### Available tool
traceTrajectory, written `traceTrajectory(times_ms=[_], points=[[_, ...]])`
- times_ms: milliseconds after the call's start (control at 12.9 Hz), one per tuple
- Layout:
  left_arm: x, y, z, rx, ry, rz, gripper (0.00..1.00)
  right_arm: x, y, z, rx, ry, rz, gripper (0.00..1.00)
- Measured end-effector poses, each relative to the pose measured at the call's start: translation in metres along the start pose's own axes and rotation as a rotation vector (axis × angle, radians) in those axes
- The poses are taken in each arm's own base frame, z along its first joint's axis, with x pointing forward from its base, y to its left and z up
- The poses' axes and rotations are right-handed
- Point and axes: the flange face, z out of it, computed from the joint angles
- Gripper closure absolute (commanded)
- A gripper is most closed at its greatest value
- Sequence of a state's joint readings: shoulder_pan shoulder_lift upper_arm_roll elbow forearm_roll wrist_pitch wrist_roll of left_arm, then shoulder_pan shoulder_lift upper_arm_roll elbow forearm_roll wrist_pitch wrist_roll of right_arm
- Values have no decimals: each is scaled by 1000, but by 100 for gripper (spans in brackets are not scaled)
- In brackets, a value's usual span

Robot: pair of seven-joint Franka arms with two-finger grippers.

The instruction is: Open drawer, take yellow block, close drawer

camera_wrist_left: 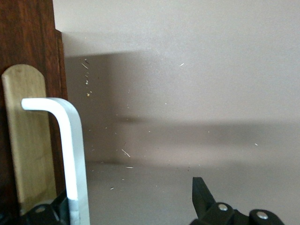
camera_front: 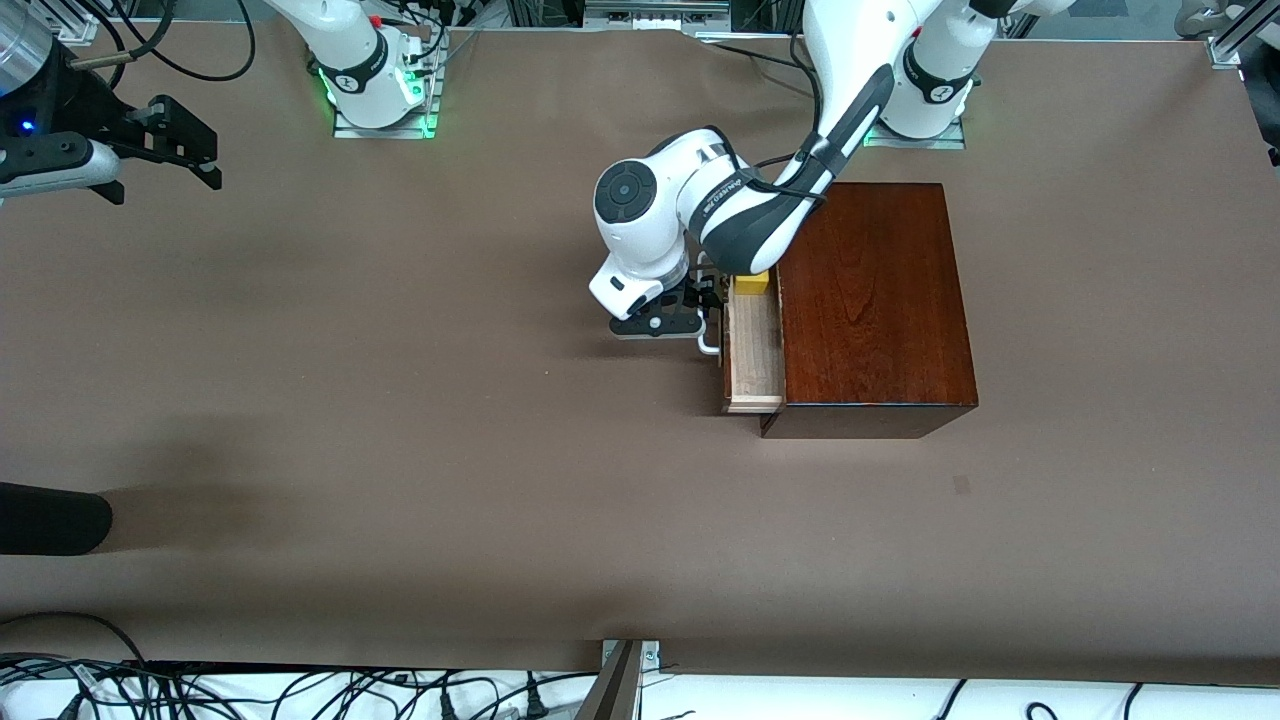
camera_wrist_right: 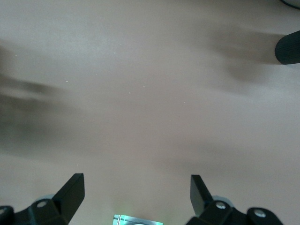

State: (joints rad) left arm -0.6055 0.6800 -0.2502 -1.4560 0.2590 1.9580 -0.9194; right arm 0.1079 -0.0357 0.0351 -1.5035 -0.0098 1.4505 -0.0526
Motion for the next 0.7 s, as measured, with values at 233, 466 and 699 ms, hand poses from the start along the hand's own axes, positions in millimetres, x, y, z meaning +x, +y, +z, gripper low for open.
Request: traceTrajectory(times_ms=[233,466,699], points=[[1,3,-12,-29,4,-17,0,0,0,0,0,-3,0,0],[3,0,-25,-36,-14,-35,0,0,-2,0,0,-2,-4,0],[-5,-13,-94,-21,-10,-46,0,-1,-9,-1,-1,-2,-17,0]])
